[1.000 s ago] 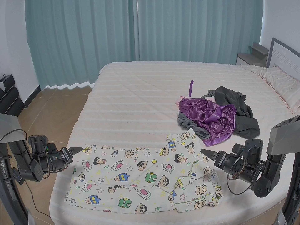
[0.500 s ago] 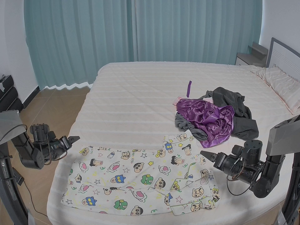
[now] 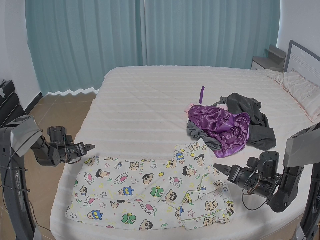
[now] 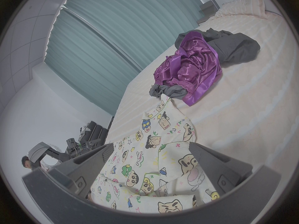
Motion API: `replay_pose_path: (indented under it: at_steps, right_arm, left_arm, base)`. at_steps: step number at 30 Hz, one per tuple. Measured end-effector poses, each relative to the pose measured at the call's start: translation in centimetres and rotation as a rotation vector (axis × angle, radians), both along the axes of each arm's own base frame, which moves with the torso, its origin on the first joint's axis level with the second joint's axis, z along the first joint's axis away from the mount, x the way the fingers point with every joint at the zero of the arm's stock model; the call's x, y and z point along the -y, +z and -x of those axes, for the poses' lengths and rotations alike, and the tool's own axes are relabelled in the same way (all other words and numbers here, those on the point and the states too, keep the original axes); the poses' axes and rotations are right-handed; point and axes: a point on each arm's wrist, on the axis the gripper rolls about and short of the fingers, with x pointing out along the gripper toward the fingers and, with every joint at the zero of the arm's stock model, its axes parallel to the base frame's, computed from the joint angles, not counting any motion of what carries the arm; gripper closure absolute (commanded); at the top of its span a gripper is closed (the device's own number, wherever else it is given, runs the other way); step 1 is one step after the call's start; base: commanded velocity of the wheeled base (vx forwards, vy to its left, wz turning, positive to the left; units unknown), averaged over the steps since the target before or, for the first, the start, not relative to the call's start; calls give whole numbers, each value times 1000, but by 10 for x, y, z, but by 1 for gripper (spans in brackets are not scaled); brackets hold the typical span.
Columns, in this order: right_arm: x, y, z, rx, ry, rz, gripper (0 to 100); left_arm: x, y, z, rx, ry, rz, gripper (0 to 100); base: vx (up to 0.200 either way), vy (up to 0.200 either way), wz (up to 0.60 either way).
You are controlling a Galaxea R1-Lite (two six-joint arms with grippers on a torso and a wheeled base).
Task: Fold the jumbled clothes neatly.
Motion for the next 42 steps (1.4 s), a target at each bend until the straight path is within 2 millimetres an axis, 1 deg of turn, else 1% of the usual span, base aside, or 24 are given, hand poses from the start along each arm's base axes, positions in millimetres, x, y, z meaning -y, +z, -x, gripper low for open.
replay_pose_path:
  at_steps: [4,11,22,23,28,33,36,40,42]
  right_arm:
    - [-1,-1,1,-5,3,2,0]
    - [-1,-2,1,-8,3,3,0]
    - [-1,-3,1,-12,4,6,0]
    - [-1,-4,1,-13,4,6,0]
    - [-2,-7,-2,-15,5,13,0]
    - [-5,-6,-11,13,7,10,0]
    - [-9,-8,-21,-1,13,28,0]
    - [-14,-12,-37,-64,24,78,0]
    - [-18,-10,-50,-80,24,91,0]
  left_arm:
    - [7,-11,-7,-18,-23,2,0]
    - [12,-21,-11,-53,-36,8,0]
    - [23,-30,-5,-99,-95,46,0]
    - [24,-31,-4,-107,-96,47,100]
    - [25,-32,-3,-122,-99,50,100]
    - [25,-32,-3,-124,-93,48,100]
    - [24,-32,-3,-122,-83,46,100]
    - [22,-31,-3,-118,-58,44,100]
    - [22,-29,-4,-107,-38,46,100]
  base:
    - [0,0,0]
    - [0,0,0]
    - [0,0,0]
    - [0,0,0]
    - [0,0,0]
    - [0,0,0]
    - [0,0,0]
    - [0,0,0]
    - [0,0,0]
